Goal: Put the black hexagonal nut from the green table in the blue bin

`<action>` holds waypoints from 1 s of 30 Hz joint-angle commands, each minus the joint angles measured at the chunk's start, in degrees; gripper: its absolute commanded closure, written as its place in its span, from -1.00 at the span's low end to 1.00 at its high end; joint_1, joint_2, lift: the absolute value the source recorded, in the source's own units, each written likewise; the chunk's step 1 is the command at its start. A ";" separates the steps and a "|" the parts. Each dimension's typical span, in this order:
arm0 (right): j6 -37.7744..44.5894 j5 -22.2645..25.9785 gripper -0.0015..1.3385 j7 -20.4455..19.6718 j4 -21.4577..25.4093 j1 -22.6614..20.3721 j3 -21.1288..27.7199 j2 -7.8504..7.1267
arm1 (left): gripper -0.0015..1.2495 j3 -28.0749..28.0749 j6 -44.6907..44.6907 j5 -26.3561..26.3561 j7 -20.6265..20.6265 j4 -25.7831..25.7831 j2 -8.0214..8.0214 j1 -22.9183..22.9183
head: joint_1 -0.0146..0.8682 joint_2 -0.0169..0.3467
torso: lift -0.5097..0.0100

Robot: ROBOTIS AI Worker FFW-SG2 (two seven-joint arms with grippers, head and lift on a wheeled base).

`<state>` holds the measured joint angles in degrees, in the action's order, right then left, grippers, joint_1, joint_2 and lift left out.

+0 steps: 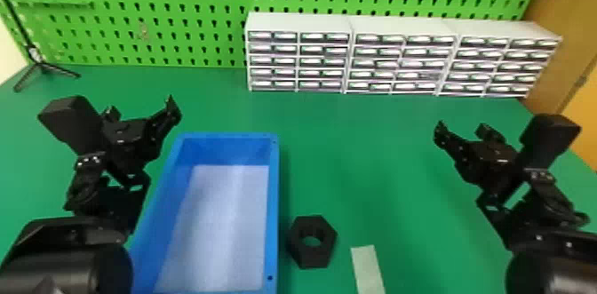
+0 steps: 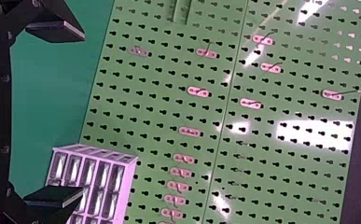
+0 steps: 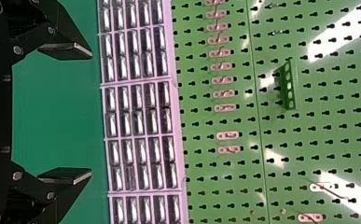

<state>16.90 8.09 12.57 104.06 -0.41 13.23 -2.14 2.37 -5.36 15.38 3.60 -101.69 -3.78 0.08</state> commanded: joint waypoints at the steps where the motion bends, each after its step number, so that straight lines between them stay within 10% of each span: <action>1: 0.16 0.00 -0.43 0.00 0.00 -0.03 -0.22 -0.05 | -0.80 -0.09 0.00 0.00 0.00 0.00 0.00 -0.08 | 0.60 -0.86 | 0.59; 30: 3.93 0.18 -0.43 0.00 2.37 -0.65 -0.22 -0.05 | -0.80 0.18 -0.09 0.00 0.00 0.00 0.00 -0.17 | 0.60 -0.86 | 0.59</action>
<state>19.03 8.32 12.57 105.17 -0.67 12.92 -2.19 2.44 -5.45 15.38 3.60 -101.69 -3.78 -0.08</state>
